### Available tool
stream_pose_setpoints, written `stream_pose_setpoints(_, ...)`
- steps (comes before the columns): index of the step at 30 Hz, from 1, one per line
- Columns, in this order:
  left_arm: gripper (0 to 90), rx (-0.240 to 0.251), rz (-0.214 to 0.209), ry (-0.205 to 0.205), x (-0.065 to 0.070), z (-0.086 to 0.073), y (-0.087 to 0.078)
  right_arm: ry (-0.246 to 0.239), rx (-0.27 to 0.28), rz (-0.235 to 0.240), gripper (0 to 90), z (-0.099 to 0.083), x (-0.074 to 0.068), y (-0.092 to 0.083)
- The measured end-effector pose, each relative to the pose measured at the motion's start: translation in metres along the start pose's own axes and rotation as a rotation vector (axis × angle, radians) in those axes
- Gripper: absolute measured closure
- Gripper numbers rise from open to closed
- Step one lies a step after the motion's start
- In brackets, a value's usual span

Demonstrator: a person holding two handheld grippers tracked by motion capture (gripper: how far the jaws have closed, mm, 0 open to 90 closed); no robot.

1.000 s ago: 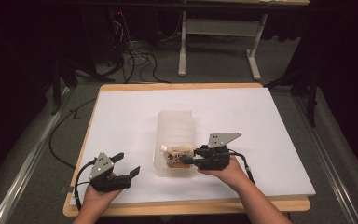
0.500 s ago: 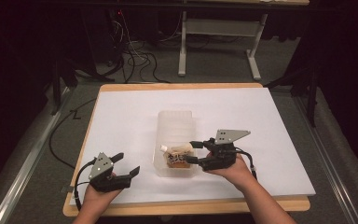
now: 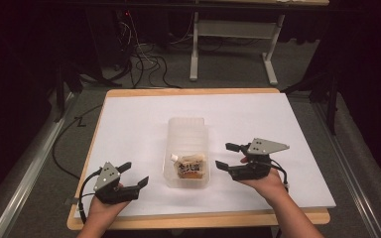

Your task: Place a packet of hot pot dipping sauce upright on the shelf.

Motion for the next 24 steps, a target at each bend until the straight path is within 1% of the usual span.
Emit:
stream_pose_setpoints(1,19.6,0.000,0.001,0.001,0.000,0.000,0.000,0.005,0.006,-0.027,24.5,-0.003,0.002,-0.004)
stream_pose_setpoints(2,19.6,0.000,0.000,0.000,0.000,0.000,0.000,0.002,0.008,-0.045,24.5,-0.005,0.004,-0.006)
stream_pose_setpoints(4,19.6,-0.004,0.000,0.000,-0.001,0.000,0.000,0.001,0.015,-0.096,24.4,-0.009,0.008,-0.014)
stream_pose_setpoints(7,19.6,-0.003,-0.003,0.002,0.000,-0.001,0.000,0.032,0.021,-0.157,24.7,-0.016,0.016,-0.028)
stream_pose_setpoints(8,19.6,-0.002,-0.002,-0.002,-0.001,-0.001,0.000,0.030,0.020,-0.179,25.1,-0.019,0.019,-0.033)
stream_pose_setpoints(9,19.6,-0.001,-0.001,-0.006,-0.001,-0.001,0.000,0.040,0.015,-0.205,25.0,-0.022,0.022,-0.037)
stream_pose_setpoints(11,19.6,-0.004,-0.001,-0.004,-0.001,-0.002,0.000,0.061,0.016,-0.241,24.8,-0.028,0.028,-0.046)
stream_pose_setpoints(13,19.6,-0.005,0.000,-0.003,-0.001,-0.002,0.001,0.066,0.019,-0.273,24.6,-0.034,0.032,-0.055)
stream_pose_setpoints(14,19.6,-0.008,0.000,-0.002,-0.001,-0.002,0.001,0.068,0.025,-0.290,24.1,-0.039,0.035,-0.059)
stream_pose_setpoints(15,19.6,-0.007,0.000,-0.005,0.000,-0.002,0.002,0.080,0.044,-0.306,23.2,-0.047,0.037,-0.064)
stream_pose_setpoints(17,19.6,-0.011,-0.002,-0.003,0.000,-0.002,0.003,0.114,0.067,-0.326,23.2,-0.060,0.041,-0.070)
stream_pose_setpoints(18,19.6,-0.011,-0.002,-0.003,0.000,-0.002,0.003,0.125,0.055,-0.332,23.0,-0.065,0.043,-0.071)
stream_pose_setpoints(19,19.6,-0.012,0.000,-0.001,0.000,-0.002,0.004,0.123,0.032,-0.333,23.2,-0.068,0.044,-0.071)
stream_pose_setpoints(20,19.6,-0.014,-0.001,-0.002,0.000,-0.002,0.004,0.117,0.027,-0.342,23.7,-0.070,0.044,-0.071)
stream_pose_setpoints(24,19.6,-0.014,-0.002,0.001,0.001,-0.001,0.005,0.120,0.032,-0.343,25.3,-0.073,0.042,-0.067)
Point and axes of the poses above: each handheld gripper's, and its own axes: y roughly forward along the jaws, z roughly out of its top, x roughly to its right, the point moved 1 cm from there along y, roughly forward along the jaws, and after that the axes turned 9 degrees about y, right-handed, at the moved point
